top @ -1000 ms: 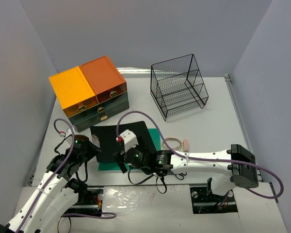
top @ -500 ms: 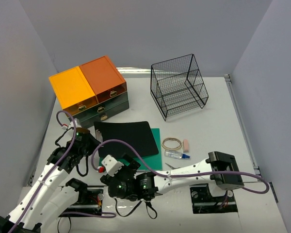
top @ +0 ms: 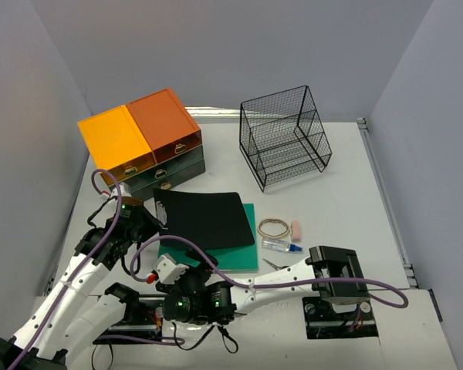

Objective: Organize the desk

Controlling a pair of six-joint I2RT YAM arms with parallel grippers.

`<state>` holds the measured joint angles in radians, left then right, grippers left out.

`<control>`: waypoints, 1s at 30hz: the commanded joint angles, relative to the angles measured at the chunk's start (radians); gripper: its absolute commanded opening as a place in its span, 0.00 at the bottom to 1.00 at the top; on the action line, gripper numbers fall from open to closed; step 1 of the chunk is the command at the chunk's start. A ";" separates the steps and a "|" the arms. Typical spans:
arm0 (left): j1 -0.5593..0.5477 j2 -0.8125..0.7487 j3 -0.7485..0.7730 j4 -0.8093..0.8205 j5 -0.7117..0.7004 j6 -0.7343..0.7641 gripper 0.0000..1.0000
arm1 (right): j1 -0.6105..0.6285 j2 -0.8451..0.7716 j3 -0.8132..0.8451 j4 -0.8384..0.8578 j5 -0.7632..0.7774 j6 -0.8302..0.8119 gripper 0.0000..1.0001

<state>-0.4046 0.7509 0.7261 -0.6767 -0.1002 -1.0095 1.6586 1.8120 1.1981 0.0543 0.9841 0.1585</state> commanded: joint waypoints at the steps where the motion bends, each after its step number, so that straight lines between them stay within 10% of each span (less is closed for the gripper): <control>1: 0.001 0.002 0.080 0.013 0.014 0.021 0.00 | -0.016 0.037 0.049 0.126 0.072 -0.089 0.83; 20: 0.001 0.004 0.104 -0.009 0.027 0.026 0.00 | -0.059 0.095 0.049 0.343 0.150 -0.320 0.61; 30: 0.001 -0.002 0.105 -0.002 0.030 0.023 0.00 | -0.074 0.079 0.070 0.262 0.131 -0.274 0.00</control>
<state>-0.4046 0.7509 0.7628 -0.7071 -0.0776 -1.0031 1.5898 1.9167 1.2069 0.3257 1.0740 -0.1443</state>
